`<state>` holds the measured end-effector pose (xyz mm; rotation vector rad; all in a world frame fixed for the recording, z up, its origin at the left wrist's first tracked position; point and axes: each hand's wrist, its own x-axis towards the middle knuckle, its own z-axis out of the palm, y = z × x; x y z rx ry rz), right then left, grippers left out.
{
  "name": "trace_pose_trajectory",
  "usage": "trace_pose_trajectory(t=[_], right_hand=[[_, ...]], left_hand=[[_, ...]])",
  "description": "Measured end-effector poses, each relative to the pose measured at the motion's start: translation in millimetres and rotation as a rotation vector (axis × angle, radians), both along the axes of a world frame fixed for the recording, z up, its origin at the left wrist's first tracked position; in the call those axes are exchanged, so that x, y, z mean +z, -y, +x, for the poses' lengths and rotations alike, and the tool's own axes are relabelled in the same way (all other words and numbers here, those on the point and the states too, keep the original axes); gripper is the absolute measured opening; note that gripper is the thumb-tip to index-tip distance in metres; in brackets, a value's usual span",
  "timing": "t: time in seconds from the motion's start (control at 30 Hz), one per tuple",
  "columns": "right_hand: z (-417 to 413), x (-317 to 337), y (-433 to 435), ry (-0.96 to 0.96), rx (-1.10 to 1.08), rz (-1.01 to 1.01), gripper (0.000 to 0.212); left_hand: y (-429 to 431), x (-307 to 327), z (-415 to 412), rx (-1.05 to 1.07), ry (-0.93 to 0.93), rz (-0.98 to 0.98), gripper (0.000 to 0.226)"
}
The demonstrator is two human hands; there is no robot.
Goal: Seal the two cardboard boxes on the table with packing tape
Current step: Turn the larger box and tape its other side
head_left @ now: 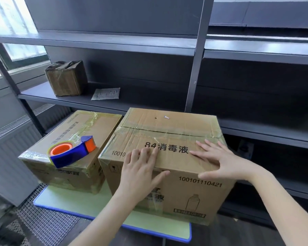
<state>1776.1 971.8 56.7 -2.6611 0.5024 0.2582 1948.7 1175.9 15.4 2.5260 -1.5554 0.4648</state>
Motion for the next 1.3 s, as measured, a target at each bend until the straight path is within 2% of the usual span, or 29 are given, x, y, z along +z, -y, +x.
trace_pose_trajectory(t=[0.2,0.37,0.6,0.73,0.8,0.87,0.93,1.0,1.1,1.23,1.3], right_hand=[[35.2,-13.3,-14.3,0.079,-0.107,-0.253,0.061],[78.5,-21.8,-32.6,0.028,-0.056,-0.256,0.060],[143.4,-21.7,-68.4,0.144,0.018,-0.250,0.063],[183.8,-24.0,-101.3,0.151,0.055,-0.274,0.060],[198.7,-26.7,-115.2,0.160,0.044,-0.289,0.057],[208.9,-28.3,-125.1,0.179,0.011,-0.296,0.053],[216.8,-29.7,-132.6,0.196,-0.022,-0.309,0.050],[223.8,-31.0,-139.0,0.192,-0.059,-0.323,0.050],[228.6,-34.7,-144.4,0.197,-0.110,-0.344,0.049],[227.1,-38.4,-147.6,0.256,-0.162,-0.339,0.048],[226.2,-37.5,-149.6,0.310,-0.169,-0.310,0.047]], left_hand=[[-5.1,4.3,19.3,-0.018,-0.123,0.017,0.071],[-17.3,4.5,51.5,-0.013,-0.172,0.001,0.058],[-51.0,4.1,131.2,0.013,-0.254,-0.201,0.032],[-76.4,-9.1,186.9,0.221,-0.316,-0.320,0.026],[-87.1,-17.9,215.1,0.365,-0.338,-0.227,0.031],[-92.7,-27.8,237.2,0.465,-0.308,0.007,0.042],[-94.2,-37.8,249.7,0.495,-0.273,0.196,0.047],[-93.2,-47.8,256.0,0.477,-0.290,0.236,0.042],[-92.5,-57.4,261.1,0.430,-0.349,0.155,0.034],[-96.2,-56.4,262.2,0.342,-0.373,0.043,0.052],[-97.0,-47.0,255.5,0.290,-0.413,-0.106,0.049]])
